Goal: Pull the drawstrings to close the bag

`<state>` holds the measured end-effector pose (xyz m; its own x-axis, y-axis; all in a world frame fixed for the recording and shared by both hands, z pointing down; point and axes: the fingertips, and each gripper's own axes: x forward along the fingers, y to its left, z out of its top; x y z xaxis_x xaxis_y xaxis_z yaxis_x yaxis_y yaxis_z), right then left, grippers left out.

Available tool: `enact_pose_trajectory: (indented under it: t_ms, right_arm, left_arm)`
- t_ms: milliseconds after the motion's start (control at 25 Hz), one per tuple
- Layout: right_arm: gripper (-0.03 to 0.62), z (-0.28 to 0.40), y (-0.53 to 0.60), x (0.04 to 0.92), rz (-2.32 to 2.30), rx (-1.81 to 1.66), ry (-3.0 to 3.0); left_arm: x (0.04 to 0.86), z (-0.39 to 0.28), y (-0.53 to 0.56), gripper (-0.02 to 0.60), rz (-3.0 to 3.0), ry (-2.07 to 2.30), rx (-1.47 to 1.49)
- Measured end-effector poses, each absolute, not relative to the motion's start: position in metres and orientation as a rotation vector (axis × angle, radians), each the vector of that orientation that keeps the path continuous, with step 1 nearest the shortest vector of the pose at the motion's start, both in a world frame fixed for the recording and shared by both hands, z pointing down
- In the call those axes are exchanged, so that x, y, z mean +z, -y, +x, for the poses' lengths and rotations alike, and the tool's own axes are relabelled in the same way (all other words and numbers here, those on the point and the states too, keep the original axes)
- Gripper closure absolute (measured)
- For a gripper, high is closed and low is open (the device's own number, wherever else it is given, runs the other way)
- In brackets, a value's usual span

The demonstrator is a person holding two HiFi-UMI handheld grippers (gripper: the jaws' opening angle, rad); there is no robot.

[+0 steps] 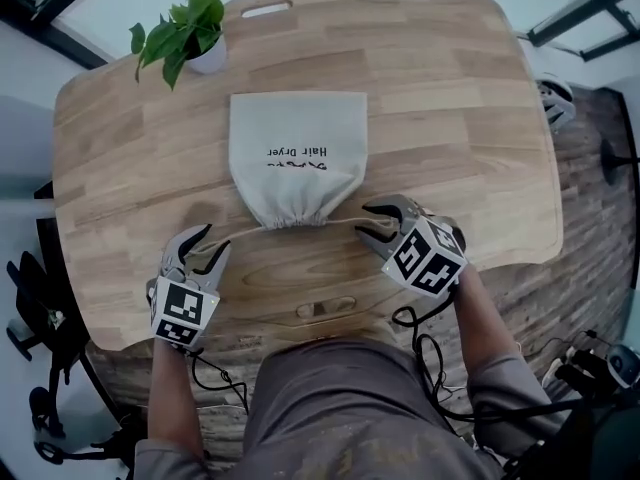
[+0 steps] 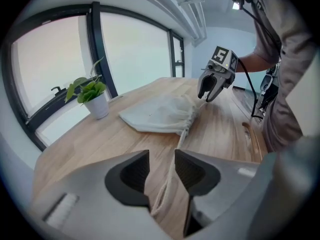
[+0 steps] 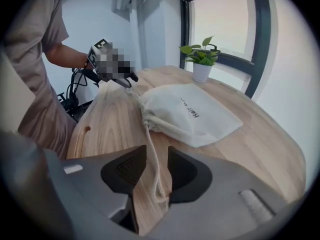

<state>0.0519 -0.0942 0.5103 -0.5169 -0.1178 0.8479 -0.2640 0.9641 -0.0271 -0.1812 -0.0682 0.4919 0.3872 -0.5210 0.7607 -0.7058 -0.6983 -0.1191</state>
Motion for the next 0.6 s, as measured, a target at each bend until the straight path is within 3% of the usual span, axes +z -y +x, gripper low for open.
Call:
enact_pose_trajectory:
  t_ms: [600]
  right_arm:
    - [0.467,0.006,0.088,0.530,0.130,0.143,2.125]
  left_arm:
    - [0.533,-0.124,0.075,0.420,2.516,0.731,1.188]
